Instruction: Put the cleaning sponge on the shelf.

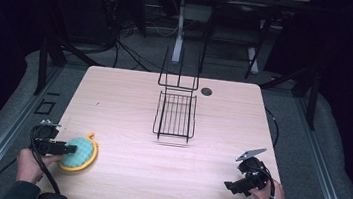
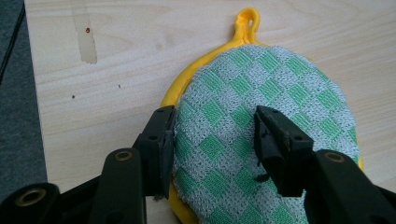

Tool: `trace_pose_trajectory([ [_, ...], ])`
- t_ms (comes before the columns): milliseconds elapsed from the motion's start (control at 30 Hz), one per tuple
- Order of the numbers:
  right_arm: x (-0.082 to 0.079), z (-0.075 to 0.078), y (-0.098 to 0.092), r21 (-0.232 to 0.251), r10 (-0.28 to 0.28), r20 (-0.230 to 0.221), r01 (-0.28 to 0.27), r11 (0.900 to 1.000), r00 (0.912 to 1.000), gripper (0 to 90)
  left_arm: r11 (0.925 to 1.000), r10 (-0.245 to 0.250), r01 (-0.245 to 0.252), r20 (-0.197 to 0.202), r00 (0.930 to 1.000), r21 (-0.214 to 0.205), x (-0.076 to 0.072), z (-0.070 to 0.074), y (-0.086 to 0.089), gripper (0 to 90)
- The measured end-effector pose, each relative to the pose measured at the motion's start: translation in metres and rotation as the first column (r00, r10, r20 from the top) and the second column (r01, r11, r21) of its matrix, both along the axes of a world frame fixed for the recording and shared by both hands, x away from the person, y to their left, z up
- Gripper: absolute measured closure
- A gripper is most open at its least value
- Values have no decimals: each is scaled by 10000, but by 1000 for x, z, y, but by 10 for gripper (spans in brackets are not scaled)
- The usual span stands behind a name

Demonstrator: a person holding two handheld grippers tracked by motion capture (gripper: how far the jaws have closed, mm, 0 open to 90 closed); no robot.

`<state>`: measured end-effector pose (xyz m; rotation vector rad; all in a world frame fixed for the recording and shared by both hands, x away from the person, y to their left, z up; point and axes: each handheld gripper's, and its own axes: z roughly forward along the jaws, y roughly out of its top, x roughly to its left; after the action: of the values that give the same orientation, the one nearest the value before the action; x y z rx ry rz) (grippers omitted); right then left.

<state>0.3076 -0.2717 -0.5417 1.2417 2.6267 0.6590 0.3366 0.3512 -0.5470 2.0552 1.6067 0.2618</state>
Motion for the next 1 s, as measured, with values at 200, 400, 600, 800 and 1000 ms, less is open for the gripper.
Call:
trace_pose_trajectory([
  [200, 0, -1, 0, -1, 8, 1, -8, 10000, 10000, 42, 9999, 47, -46, 118, 9999, -121, -1, -1, 0, 567],
  [400, 0, 0, 0, -8, -5, 12, 5, 10000, 10000, 42, 10000, 39, -39, 281, 9996, 9, -3, -1, 0, 638],
  [600, 0, -1, 0, -36, 14, 8, -14, 10000, 10000, 43, 9989, -55, 34, 459, 9989, 473, -4, 0, -3, 725],
  [800, 0, -1, 0, -95, 37, 17, -37, 9999, 10000, 44, 9953, -237, 175, 648, 9976, 955, -4, 1, -8, 772],
  [1000, 0, -1, 0, -89, 35, 29, -35, 10000, 10000, 45, 9937, -247, 153, 834, 9962, 1110, -5, 1, -10, 802],
])
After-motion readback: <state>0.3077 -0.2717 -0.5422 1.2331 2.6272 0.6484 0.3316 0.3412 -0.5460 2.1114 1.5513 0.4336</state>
